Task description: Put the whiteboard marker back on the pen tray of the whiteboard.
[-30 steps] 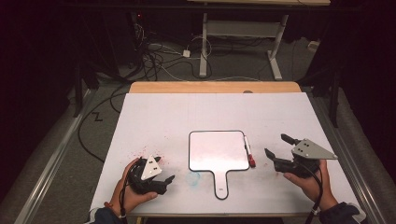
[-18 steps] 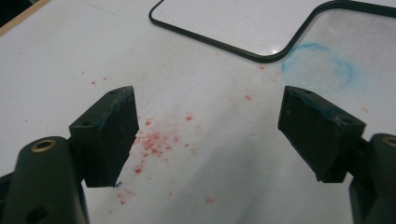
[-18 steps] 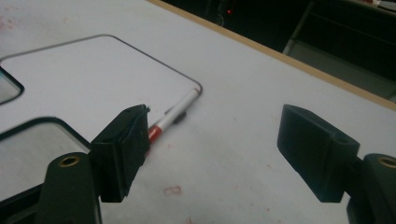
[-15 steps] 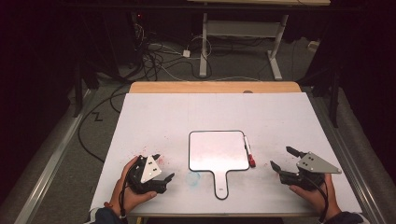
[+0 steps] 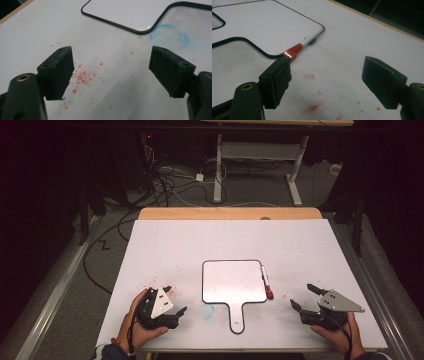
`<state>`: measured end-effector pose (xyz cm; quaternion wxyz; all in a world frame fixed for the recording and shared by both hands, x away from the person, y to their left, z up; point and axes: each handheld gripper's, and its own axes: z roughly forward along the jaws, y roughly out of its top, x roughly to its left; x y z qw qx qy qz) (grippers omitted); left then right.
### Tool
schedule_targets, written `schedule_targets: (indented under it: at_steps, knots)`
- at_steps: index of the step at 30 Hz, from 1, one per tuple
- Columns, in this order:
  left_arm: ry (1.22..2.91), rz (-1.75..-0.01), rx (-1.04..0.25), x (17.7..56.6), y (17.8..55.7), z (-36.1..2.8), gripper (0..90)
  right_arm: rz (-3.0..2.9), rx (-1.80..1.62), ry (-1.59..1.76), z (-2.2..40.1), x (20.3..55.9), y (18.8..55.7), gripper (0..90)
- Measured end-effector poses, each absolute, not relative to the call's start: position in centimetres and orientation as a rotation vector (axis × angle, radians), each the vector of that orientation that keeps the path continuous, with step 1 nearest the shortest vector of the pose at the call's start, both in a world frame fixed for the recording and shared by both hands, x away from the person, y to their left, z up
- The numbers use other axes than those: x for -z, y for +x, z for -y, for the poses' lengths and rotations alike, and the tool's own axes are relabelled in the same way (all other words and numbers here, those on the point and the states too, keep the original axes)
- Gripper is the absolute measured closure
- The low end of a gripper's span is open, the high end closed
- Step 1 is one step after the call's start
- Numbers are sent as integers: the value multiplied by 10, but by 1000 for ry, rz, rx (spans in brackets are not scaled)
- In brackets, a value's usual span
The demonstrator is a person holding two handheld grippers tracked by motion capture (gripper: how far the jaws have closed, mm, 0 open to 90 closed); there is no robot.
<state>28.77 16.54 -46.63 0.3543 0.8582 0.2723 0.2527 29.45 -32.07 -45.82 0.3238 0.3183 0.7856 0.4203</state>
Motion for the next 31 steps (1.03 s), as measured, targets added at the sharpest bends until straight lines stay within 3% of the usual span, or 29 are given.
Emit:
schedule_targets:
  at_steps: [31]
  knots:
    - [2245,-691,-640,468,295,-163,191,-2032,-1102,848,321,455,295,235]
